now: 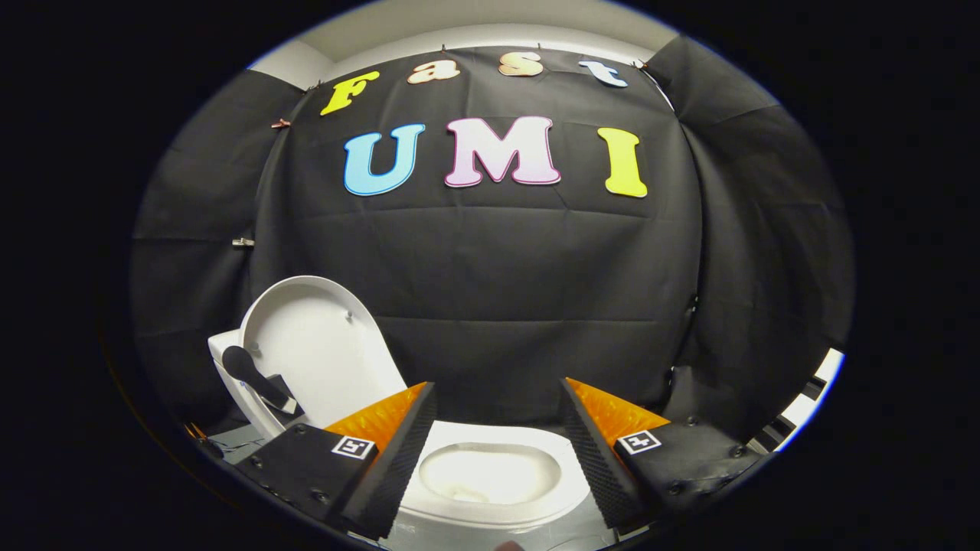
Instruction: Open the toilet lid.
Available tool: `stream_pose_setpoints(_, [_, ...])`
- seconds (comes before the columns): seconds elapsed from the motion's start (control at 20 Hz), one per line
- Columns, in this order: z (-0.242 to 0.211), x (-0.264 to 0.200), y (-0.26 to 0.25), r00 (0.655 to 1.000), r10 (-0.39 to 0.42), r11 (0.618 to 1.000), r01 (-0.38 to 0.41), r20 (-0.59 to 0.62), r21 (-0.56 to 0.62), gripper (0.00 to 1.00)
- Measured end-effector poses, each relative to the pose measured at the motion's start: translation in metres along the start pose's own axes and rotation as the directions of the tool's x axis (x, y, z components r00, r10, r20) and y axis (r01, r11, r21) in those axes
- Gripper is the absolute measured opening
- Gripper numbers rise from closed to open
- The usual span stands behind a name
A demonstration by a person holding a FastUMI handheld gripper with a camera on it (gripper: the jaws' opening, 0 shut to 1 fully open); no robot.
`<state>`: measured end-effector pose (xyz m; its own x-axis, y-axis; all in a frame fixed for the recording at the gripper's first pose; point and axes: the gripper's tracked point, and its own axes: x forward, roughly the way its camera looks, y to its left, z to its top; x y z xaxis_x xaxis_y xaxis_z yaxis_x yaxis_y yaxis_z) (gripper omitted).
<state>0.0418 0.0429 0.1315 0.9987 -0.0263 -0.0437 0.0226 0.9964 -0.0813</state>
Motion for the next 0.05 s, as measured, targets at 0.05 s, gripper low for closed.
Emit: stream_pose_setpoints(0.05, [-0.0005, 0.0002, -0.0014, 1.000, -0.004, 1.000, 0.004, -0.003, 0.005, 0.99])
